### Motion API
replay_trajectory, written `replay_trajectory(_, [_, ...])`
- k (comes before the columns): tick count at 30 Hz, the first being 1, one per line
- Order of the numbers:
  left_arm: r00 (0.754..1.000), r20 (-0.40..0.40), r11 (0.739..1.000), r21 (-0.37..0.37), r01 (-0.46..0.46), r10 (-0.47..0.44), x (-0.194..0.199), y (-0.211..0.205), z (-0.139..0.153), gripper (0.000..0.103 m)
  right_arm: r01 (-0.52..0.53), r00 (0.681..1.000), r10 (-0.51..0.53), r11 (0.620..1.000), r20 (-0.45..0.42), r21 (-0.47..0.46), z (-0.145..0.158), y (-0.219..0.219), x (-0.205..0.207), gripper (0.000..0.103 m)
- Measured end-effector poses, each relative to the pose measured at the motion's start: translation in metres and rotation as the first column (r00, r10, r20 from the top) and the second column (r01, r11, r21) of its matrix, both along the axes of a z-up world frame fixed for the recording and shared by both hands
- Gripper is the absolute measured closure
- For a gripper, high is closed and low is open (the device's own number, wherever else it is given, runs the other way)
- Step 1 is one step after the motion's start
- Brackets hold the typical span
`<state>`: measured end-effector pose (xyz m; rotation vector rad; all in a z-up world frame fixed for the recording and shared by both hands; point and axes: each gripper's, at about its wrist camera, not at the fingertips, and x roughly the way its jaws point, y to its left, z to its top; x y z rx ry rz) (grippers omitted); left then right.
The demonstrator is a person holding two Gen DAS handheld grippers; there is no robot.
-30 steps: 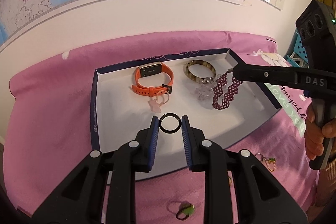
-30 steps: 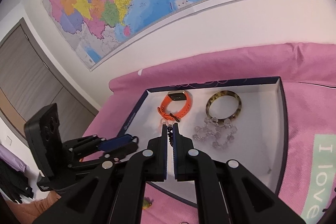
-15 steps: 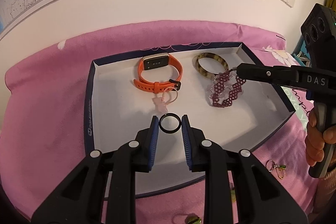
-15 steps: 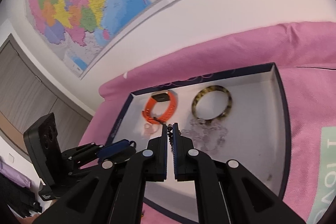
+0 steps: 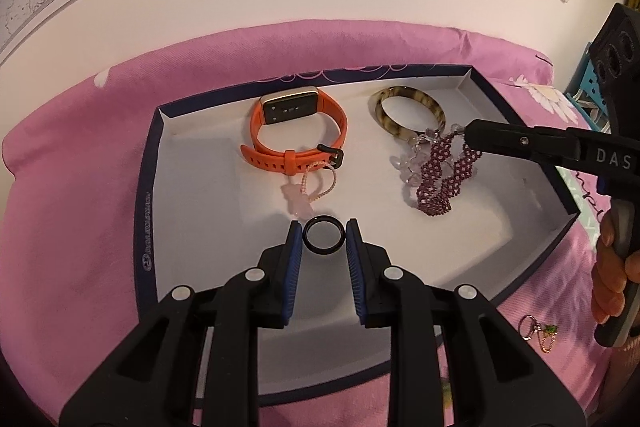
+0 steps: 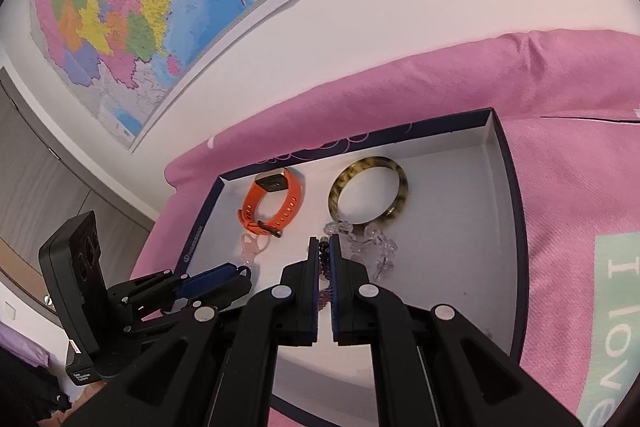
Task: Organize jewelry
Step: 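Open both tools to drop the black ring and red bracelet into the box, then withdraw both tools from the box toward the remaining rings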
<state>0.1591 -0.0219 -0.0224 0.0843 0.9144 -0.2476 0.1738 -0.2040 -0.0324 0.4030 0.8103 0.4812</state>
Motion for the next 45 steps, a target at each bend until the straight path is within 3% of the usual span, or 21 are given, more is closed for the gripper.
replay_trajectory(11, [1.000, 0.011, 1.000, 0.011, -0.004, 0.004, 0.003, -0.004, -0.004, 0.080, 0.017, 1.000, -0.017, 0.999, -0.008, -0.029, -0.002, -0.003, -0.001, 0.097])
replay_trajectory(13, [1.000, 0.016, 1.000, 0.013, -0.003, 0.003, 0.002, -0.004, -0.004, 0.075, 0.020, 1.000, -0.020, 0.999, -0.004, -0.033, -0.001, -0.003, -0.003, 0.095])
replay_trajectory(15, [0.999, 0.034, 1.000, 0.029, -0.012, 0.011, 0.000, -0.004, -0.002, 0.060, 0.023, 1.000, -0.022, 0.999, 0.007, -0.036, 0.003, -0.004, -0.008, 0.088])
replay_trajectory(17, [0.999, 0.047, 0.999, 0.029, -0.016, 0.015, -0.003, -0.002, 0.002, 0.060, 0.027, 0.999, -0.026, 0.999, 0.019, -0.042, 0.006, -0.005, -0.012, 0.080])
replay_trajectory(19, [0.998, 0.067, 0.999, 0.027, -0.020, 0.018, -0.007, 0.000, 0.008, 0.058, 0.024, 0.999, -0.023, 0.998, 0.034, -0.049, 0.011, -0.006, -0.019, 0.080])
replay_trajectory(27, [0.987, 0.161, 0.999, 0.051, -0.011, 0.002, -0.036, -0.004, 0.035, 0.039, -0.021, 0.993, 0.034, 0.993, 0.110, -0.118, 0.025, 0.000, -0.056, 0.067])
replay_trajectory(29, [0.983, 0.183, 0.998, 0.055, -0.007, -0.004, -0.047, -0.004, 0.041, 0.035, -0.044, 0.991, 0.059, 0.991, 0.120, -0.127, 0.026, 0.002, -0.067, 0.059])
replay_trajectory(38, [0.982, 0.190, 1.000, -0.010, 0.007, -0.005, -0.086, 0.017, 0.044, 0.034, -0.085, 0.989, 0.107, 0.976, 0.102, -0.202, 0.010, -0.004, -0.114, 0.057])
replay_trajectory(45, [0.985, 0.170, 1.000, -0.014, -0.011, 0.014, -0.108, 0.033, 0.030, 0.034, -0.091, 0.993, 0.106, 0.971, 0.057, -0.223, -0.005, -0.012, -0.130, 0.056])
